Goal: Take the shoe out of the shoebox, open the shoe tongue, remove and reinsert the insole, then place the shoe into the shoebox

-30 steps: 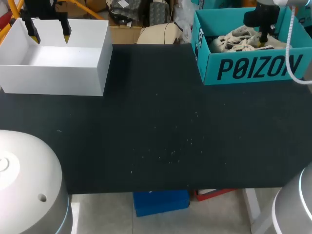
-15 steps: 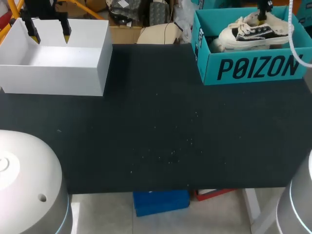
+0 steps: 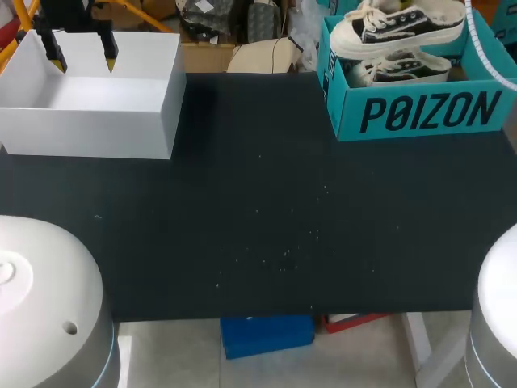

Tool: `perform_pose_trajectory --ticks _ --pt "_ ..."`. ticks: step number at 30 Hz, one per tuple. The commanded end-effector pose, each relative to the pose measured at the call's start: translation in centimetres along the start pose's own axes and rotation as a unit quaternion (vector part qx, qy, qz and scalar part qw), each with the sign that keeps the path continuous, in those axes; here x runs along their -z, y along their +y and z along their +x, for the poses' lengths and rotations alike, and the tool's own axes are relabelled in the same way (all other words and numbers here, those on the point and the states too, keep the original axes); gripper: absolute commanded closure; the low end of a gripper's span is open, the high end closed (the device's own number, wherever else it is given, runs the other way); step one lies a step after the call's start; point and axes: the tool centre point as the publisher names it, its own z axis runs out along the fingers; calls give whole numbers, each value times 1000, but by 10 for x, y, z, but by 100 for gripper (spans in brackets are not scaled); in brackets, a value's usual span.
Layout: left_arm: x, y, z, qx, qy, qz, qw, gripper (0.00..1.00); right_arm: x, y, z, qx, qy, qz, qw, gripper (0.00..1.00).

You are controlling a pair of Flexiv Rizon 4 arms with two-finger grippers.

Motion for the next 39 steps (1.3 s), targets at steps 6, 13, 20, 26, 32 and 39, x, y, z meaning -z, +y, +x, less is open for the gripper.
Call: perform_pose_trajectory --ticks 6,13,20,26,32,39 --pt "0 0 0 1 -1 -1 1000 0 20 90 133 -21 -55 -2 998 100" --pt "0 0 0 1 -1 -1 1000 0 0 171 168 -64 -79 -33 994 100" --pt "0 0 0 1 -1 -1 1000 0 -44 236 201 -86 -95 -57 990 100" --pt "0 0 0 1 -1 -1 1000 0 -84 278 216 -96 -99 -61 988 100" --pt "0 0 0 1 -1 -1 1000 0 -116 301 227 -105 -78 -76 989 100" --pt "0 0 0 1 -1 -1 1000 0 -143 313 223 -93 -50 -84 991 100"
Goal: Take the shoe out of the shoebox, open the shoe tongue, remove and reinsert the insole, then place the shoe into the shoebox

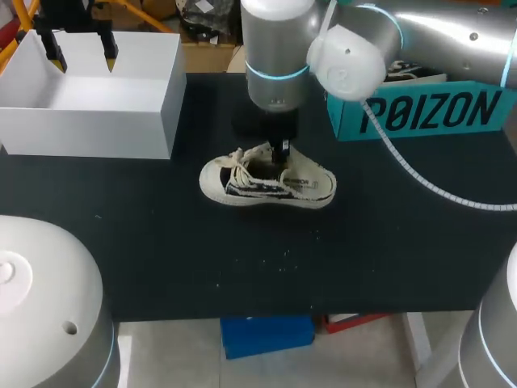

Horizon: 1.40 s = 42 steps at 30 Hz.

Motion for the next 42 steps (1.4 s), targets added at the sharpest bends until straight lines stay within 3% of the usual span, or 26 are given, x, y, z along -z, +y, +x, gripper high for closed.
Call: perform_pose_trajectory --ticks 1,7,18,19,20,24,29,31,36,42 --pt "0 0 0 1 -1 -1 1000 0 -20 5 -5 7 25 -7 1000 100" --pt "0 0 0 1 -1 -1 1000 0 -40 6 -6 15 63 -13 998 100" --pt "0 0 0 1 -1 -1 1000 0 -61 5 1 17 79 -15 997 100" --pt "0 0 0 1 -1 -1 1000 0 -61 4 1 13 82 -11 996 83" --pt "0 0 0 1 -1 -1 1000 0 -60 1 1 8 83 -8 996 0" --pt "0 0 0 1 -1 -1 1000 0 -38 -10 -1 6 76 3 997 0" --pt "0 0 0 1 -1 -1 1000 0 3 -23 -6 -3 53 -21 998 0" --pt "0 0 0 1 -1 -1 1000 0 14 -27 -7 6 42 -43 998 0" --pt "0 0 0 1 -1 -1 1000 0 32 -31 -4 51 -3 -147 988 0" --pt "0 0 0 1 -1 -1 1000 0 28 -53 -2 49 22 -221 974 0"
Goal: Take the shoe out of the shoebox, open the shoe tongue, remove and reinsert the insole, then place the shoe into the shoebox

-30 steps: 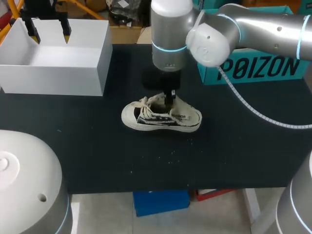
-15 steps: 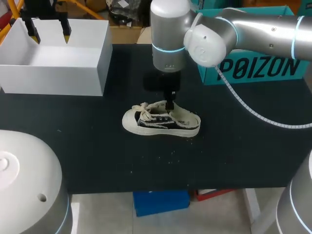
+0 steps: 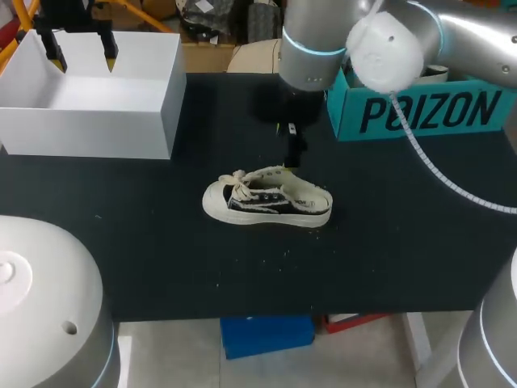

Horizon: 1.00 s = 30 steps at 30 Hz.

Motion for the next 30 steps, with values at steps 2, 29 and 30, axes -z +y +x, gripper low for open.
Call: perform_pose_trajectory --ticks 2,29,30 --pt "0 0 0 1 -1 -1 1000 0 5 -48 11 -6 -6 -155 988 0" --pt "0 0 0 1 -1 -1 1000 0 8 -62 13 -10 -14 -190 982 0" --pt "0 0 0 1 -1 -1 1000 0 8 -62 13 -10 -14 -190 982 0"
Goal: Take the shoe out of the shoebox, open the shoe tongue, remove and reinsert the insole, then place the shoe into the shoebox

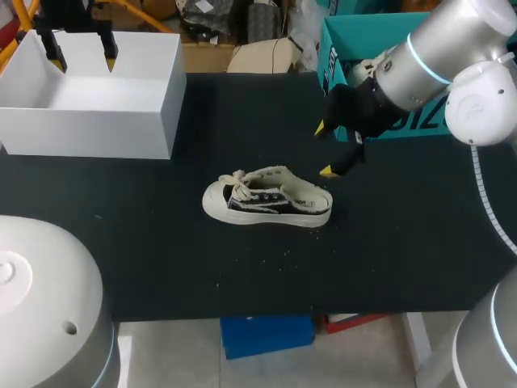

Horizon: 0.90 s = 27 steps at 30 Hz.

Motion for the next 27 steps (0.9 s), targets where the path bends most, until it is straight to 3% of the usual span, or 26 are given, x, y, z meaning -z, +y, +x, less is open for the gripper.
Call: perform_pose_trajectory --ticks 1,11,12,15,27 --pt "0 0 0 1 -1 -1 1000 0 -1 1 0 0 0 1 1000 0" --pt "0 0 0 1 -1 -1 1000 0 -1 1 0 0 0 1 1000 0" --pt "0 0 0 1 -1 -1 1000 0 0 -1 9 -14 -5 -23 1000 0" --pt "0 0 0 1 -1 -1 1000 0 -1 -5 22 -33 -10 -43 998 0" --pt "0 0 0 1 -1 -1 1000 0 -42 -24 34 -52 -31 -113 992 0"
